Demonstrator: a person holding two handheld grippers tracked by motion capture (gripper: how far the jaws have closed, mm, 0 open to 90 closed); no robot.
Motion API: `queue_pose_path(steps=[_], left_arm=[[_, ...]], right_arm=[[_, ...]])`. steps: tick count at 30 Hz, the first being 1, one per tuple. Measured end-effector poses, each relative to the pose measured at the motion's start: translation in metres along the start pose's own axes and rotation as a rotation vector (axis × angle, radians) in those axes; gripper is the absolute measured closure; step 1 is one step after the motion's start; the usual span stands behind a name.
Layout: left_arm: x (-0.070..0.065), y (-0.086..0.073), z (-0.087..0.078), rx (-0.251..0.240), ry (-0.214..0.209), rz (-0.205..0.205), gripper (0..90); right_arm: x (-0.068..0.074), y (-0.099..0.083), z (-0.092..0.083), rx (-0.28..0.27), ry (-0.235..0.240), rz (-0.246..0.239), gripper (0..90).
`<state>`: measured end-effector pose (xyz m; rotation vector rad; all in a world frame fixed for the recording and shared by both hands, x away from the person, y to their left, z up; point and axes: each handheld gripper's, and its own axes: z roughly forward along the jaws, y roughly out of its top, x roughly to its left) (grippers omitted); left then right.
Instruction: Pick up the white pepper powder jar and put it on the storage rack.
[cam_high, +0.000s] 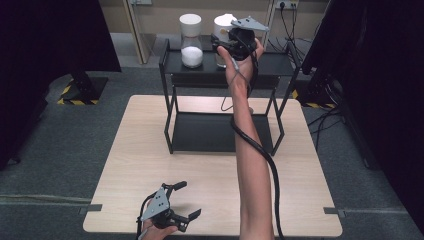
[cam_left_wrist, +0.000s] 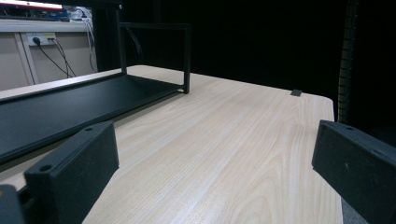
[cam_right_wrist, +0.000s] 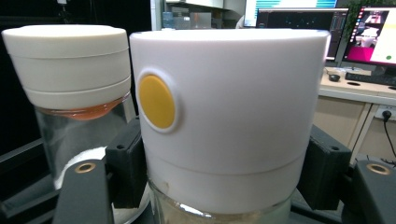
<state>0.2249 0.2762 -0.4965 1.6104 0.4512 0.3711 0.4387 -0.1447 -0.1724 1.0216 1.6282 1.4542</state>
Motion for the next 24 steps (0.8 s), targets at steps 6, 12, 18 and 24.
queue_pose_path(steps=[6, 12, 18, 24], left_arm=[[0.0, 0.0, 0.0, 0.0, 0.002, 0.0, 0.0], [0.0, 0.0, 0.0, 0.0, 0.002, -0.001, 0.0], [0.0, 0.0, 0.0, 0.0, 0.003, -0.002, 0.0], [0.0, 0.0, 0.0, 0.003, 0.002, -0.004, 0.0]], right_arm=[[-0.001, -0.003, 0.005, 0.002, -0.002, 0.001, 30.8], [-0.001, -0.007, 0.009, 0.007, -0.002, 0.002, 30.8], [0.001, -0.01, 0.009, -0.004, -0.006, -0.002, 30.7], [-0.002, -0.013, 0.008, -0.011, -0.003, 0.016, 30.2]])
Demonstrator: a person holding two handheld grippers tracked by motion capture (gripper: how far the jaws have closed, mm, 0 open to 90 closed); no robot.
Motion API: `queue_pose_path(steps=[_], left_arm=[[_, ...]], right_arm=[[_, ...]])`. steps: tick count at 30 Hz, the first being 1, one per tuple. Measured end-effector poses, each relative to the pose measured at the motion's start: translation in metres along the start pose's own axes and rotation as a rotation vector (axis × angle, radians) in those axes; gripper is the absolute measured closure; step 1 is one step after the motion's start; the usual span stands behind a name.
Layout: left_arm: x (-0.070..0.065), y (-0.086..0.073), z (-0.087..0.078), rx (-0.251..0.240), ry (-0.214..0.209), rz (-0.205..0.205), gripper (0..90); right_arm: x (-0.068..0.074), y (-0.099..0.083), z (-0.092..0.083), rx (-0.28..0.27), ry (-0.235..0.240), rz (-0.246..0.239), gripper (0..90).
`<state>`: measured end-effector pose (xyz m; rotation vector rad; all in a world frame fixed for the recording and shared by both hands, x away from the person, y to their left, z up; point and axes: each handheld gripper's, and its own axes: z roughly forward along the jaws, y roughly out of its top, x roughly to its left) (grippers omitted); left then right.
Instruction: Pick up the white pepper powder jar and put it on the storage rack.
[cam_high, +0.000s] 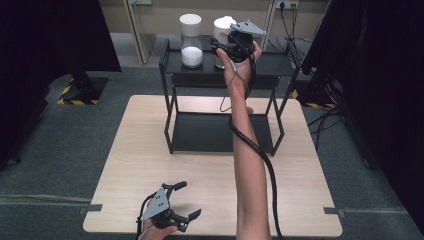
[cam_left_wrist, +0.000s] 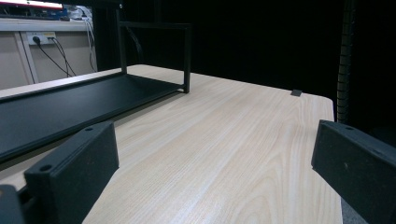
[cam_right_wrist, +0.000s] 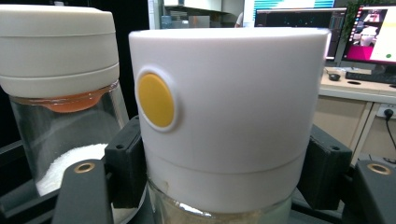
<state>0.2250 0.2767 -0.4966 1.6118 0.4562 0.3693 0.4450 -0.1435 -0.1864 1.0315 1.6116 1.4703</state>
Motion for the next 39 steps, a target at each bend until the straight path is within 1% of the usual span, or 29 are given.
queue_pose_path(steps=[1, 3, 4, 5, 6, 8, 10, 12, 15, 17, 18, 21, 25, 34, 39], left_arm=[[0.0, 0.0, 0.0, 0.0, 0.0, -0.001, 0.0], [0.0, 0.0, 0.0, 0.0, 0.001, 0.0, 0.0], [0.0, 0.0, 0.0, 0.0, 0.002, 0.0, 0.0], [0.0, 0.0, 0.0, 0.0, 0.001, 0.0, 0.0], [0.0, 0.0, 0.0, 0.0, 0.001, 0.001, 0.0], [0.0, 0.0, 0.0, 0.001, 0.0, 0.003, 0.0], [0.0, 0.0, 0.0, 0.001, 0.001, 0.005, 0.0], [0.001, 0.0, 0.0, 0.001, 0.001, 0.005, 0.0], [0.001, 0.0, 0.0, 0.003, 0.0, 0.004, 0.0], [0.0, 0.0, 0.001, 0.003, -0.001, 0.005, 0.0], [0.0, 0.0, 0.001, 0.004, -0.002, 0.007, 0.0], [0.0, 0.0, 0.002, 0.008, -0.005, 0.007, 0.0], [0.001, 0.0, 0.002, 0.007, -0.005, 0.002, 0.0], [0.002, 0.0, 0.002, 0.01, 0.003, -0.002, 0.0], [0.001, 0.0, 0.002, 0.01, 0.005, -0.002, 0.0]], right_arm=[[0.0, 0.0, 0.0, 0.002, 0.0, 0.001, 28.1], [-0.002, 0.002, 0.0, 0.012, 0.003, 0.01, 19.2], [-0.003, 0.003, 0.0, 0.025, 0.011, 0.027, 15.5], [-0.004, 0.002, 0.0, 0.025, 0.016, 0.045, 12.5], [-0.004, 0.0, -0.001, 0.018, 0.017, 0.057, 10.4], [-0.005, -0.002, -0.003, 0.011, 0.016, 0.06, 7.5], [-0.004, -0.003, -0.006, 0.016, 0.011, 0.067, 5.2], [-0.006, -0.004, -0.009, 0.013, 0.018, 0.071, 4.5], [-0.006, -0.005, -0.014, 0.009, 0.026, 0.063, 3.7], [-0.007, -0.007, -0.018, 0.003, 0.03, 0.066, 3.0], [-0.007, -0.008, -0.021, -0.002, 0.033, 0.07, 2.7], [-0.007, -0.01, -0.03, -0.007, 0.044, 0.059, 2.6], [-0.01, -0.015, -0.042, -0.024, 0.057, 0.066, 1.7], [-0.016, -0.03, -0.073, -0.053, 0.142, 0.022, 0.4], [-0.018, -0.041, -0.087, -0.062, 0.182, 0.018, 0.4]])
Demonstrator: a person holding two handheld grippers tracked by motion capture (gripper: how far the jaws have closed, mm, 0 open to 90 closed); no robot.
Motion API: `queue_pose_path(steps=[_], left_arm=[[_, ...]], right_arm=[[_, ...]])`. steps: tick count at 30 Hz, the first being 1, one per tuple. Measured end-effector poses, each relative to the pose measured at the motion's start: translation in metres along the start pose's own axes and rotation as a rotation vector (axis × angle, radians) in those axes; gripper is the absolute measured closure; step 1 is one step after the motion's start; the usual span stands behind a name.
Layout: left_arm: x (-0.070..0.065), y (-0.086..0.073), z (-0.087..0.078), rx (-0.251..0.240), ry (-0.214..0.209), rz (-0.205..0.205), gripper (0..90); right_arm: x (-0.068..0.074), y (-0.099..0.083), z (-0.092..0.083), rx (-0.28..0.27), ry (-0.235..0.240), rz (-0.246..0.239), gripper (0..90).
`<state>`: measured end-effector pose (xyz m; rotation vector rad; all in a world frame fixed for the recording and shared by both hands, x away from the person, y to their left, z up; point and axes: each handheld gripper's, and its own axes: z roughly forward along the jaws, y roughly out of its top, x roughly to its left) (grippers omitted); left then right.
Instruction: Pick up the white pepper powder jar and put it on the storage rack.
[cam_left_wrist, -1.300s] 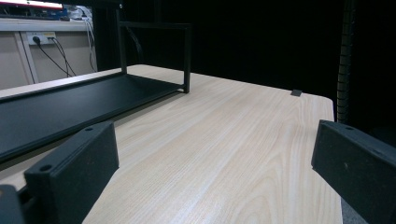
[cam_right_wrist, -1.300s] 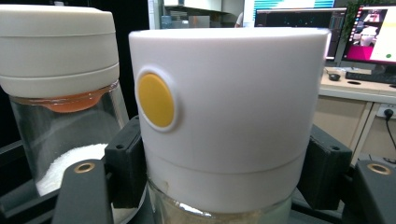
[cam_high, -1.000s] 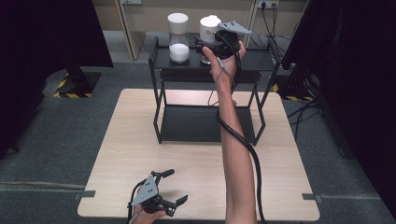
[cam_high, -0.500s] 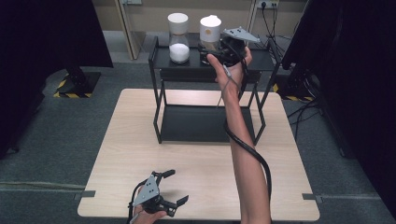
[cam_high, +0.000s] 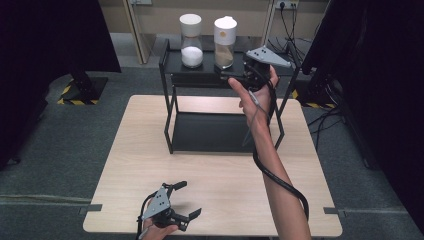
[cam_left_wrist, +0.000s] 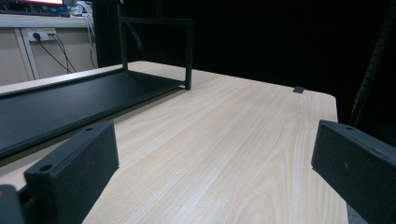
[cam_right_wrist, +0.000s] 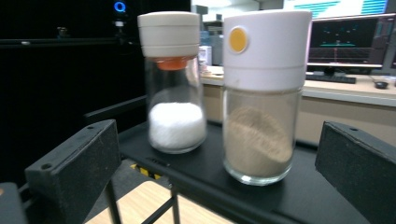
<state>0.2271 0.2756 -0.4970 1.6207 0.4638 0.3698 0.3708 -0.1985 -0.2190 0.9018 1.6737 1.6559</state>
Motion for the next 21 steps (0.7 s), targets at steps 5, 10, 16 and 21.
queue_pose_path(steps=[5, 10, 16, 21], left_arm=[[0.0, 0.0, -0.001, 0.0, 0.006, -0.001, 0.0], [0.0, 0.0, -0.001, 0.001, 0.01, 0.0, 0.0], [0.0, 0.0, -0.001, 0.001, 0.011, 0.0, 0.0], [0.0, 0.0, -0.001, 0.001, 0.012, -0.001, 0.0]], right_arm=[[0.002, -0.011, -0.015, -0.006, 0.044, -0.015, 0.4], [0.004, -0.022, -0.028, -0.011, 0.086, -0.016, 0.4], [0.009, -0.039, -0.045, -0.027, 0.131, -0.032, 0.4], [0.013, -0.051, -0.057, -0.02, 0.161, -0.052, 0.4]])
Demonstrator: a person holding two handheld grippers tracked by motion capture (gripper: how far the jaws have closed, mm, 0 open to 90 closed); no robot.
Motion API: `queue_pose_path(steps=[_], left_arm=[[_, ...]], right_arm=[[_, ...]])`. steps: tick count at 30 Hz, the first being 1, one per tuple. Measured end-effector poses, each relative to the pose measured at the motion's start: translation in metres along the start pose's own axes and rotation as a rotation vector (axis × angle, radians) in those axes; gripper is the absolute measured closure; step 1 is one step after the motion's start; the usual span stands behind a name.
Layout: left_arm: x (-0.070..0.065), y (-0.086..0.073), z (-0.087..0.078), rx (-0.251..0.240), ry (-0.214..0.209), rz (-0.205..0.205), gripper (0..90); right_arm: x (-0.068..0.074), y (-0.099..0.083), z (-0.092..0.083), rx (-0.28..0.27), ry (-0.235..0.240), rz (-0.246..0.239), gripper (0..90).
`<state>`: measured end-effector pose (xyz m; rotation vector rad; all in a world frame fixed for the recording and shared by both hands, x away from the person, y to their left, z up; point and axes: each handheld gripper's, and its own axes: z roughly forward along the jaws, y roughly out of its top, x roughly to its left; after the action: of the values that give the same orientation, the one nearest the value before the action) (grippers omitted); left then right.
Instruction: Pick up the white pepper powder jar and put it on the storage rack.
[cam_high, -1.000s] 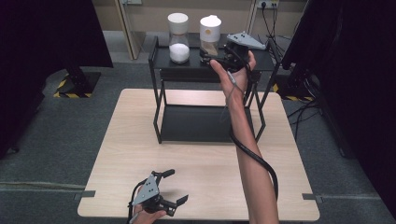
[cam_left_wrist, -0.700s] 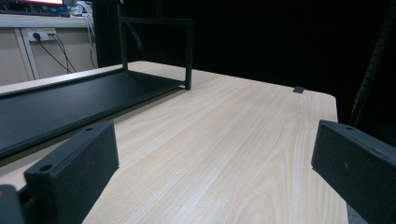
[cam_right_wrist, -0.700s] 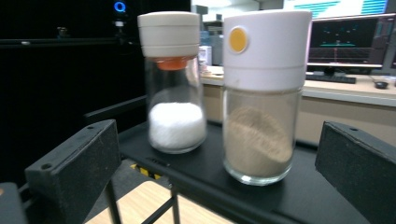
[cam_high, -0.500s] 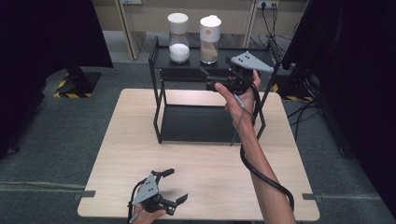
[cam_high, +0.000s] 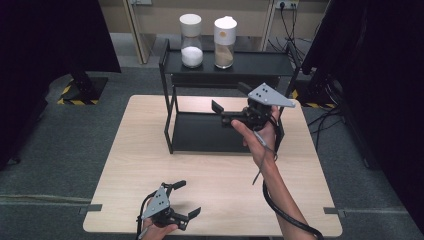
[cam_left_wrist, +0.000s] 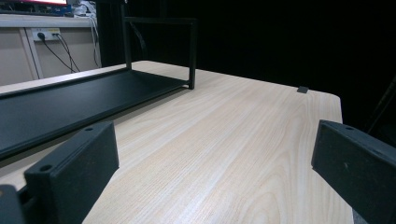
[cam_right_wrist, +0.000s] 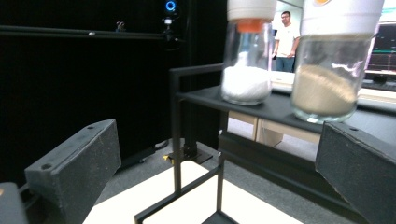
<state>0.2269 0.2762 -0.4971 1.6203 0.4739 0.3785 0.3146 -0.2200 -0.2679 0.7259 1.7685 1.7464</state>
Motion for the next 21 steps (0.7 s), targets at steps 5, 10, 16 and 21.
queue_pose_path(steps=[5, 10, 16, 21], left_arm=[[0.0, 0.0, -0.001, -0.001, 0.003, 0.002, 0.0], [0.0, 0.0, -0.001, -0.002, 0.007, 0.002, 0.0], [0.0, 0.0, -0.001, -0.002, 0.007, 0.002, 0.0], [-0.001, 0.0, 0.0, -0.001, 0.009, 0.0, 0.0]], right_arm=[[0.004, -0.016, -0.009, 0.0, 0.038, 0.005, 0.4], [0.009, -0.031, -0.017, 0.01, 0.056, -0.007, 0.4], [0.015, -0.047, -0.03, 0.021, 0.06, -0.013, 0.4], [0.019, -0.059, -0.039, 0.027, 0.062, -0.021, 0.4]])
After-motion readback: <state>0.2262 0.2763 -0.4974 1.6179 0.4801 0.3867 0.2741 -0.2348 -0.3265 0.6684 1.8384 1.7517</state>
